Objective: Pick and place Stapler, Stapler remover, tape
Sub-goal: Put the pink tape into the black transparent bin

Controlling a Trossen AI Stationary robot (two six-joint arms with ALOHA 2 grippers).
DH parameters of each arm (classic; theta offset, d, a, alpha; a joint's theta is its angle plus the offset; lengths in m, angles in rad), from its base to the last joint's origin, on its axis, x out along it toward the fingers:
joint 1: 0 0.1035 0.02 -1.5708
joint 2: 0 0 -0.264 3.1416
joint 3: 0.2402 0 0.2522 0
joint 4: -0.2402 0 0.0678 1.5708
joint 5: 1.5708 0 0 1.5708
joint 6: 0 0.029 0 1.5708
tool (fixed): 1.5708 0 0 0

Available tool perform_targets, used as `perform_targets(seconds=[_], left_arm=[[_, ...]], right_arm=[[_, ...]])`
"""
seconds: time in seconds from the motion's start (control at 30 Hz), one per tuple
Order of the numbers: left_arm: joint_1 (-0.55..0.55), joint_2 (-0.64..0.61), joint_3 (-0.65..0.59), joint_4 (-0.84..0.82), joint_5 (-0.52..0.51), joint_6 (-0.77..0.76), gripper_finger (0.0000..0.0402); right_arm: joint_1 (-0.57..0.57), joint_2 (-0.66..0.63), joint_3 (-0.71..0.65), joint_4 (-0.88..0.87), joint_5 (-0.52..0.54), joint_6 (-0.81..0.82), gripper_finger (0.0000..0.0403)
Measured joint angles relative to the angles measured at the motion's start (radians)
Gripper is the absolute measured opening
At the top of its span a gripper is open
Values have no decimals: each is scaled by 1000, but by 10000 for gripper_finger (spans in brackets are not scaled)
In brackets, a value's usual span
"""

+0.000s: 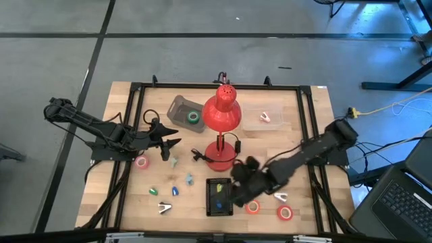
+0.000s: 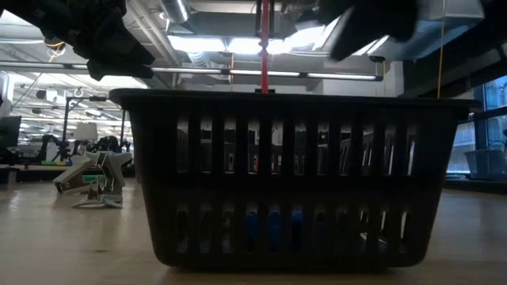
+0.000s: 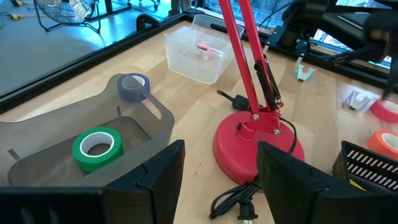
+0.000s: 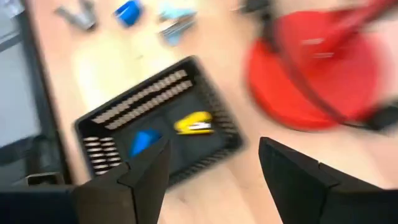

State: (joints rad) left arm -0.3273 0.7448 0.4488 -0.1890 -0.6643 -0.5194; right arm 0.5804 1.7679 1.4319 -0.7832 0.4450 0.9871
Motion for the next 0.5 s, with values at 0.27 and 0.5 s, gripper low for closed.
perform_targets(seconds=[0.27, 0.5], left_arm=[[0, 0, 0, 6, -2, -6, 191], [1, 23, 1, 1, 26, 70, 189]], right_arm=[[128, -80, 0, -417, 235, 375, 245], [157, -79, -17, -696, 235, 608, 246]])
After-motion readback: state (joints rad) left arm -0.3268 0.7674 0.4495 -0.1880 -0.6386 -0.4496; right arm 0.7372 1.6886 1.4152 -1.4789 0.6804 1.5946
